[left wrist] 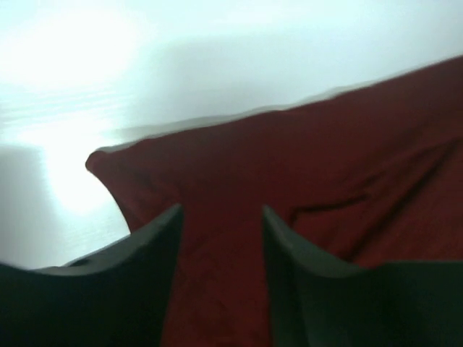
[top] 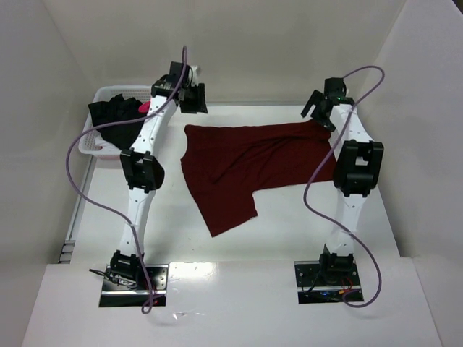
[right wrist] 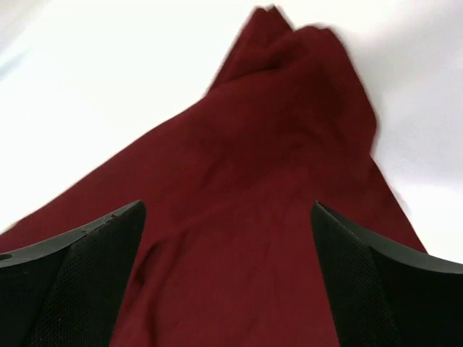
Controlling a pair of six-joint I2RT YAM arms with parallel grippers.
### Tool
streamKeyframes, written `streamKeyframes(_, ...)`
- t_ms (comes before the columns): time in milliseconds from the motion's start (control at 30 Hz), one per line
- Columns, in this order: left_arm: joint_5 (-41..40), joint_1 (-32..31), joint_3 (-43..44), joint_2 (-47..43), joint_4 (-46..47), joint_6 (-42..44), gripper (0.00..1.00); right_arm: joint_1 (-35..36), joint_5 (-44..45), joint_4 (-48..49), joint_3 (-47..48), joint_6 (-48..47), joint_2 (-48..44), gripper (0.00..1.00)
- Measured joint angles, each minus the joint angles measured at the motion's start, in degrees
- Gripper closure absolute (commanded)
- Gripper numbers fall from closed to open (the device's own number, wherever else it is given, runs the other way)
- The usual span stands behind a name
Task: Fold and stack the t-shirts
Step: Fold the flattened tshirt in 1/3 of the way, then grap the side of the flattened tshirt closest away from the robot with both arms
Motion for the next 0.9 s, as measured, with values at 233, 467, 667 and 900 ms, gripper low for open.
streamKeyframes(233, -5.29, -7.28, -4.46, -17.46, -3.41, 4.17, 0.26, -0.9, -0.09, 8.74, -17.81, 0.26, -23.45, 0.0)
streamKeyframes(467, -10.84, -14.19, -29.46, -41.11, -0.87, 3.48, 0.17, -4.13, -0.11, 13.94, -39.76, 2.08, -39.06, 0.0)
streamKeyframes(667, -11.02, -13.99, -70.1, -71.43, 10.49, -2.97, 0.15, -4.37, -0.22, 14.32, -51.63, 3.5, -43.71, 0.0)
streamKeyframes(900, -6.03, -13.88, -98.62, -85.46, 21.99, -13.27, 0.15, -5.95, 0.11, 15.78, -59.89, 5.42, -47.23, 0.0)
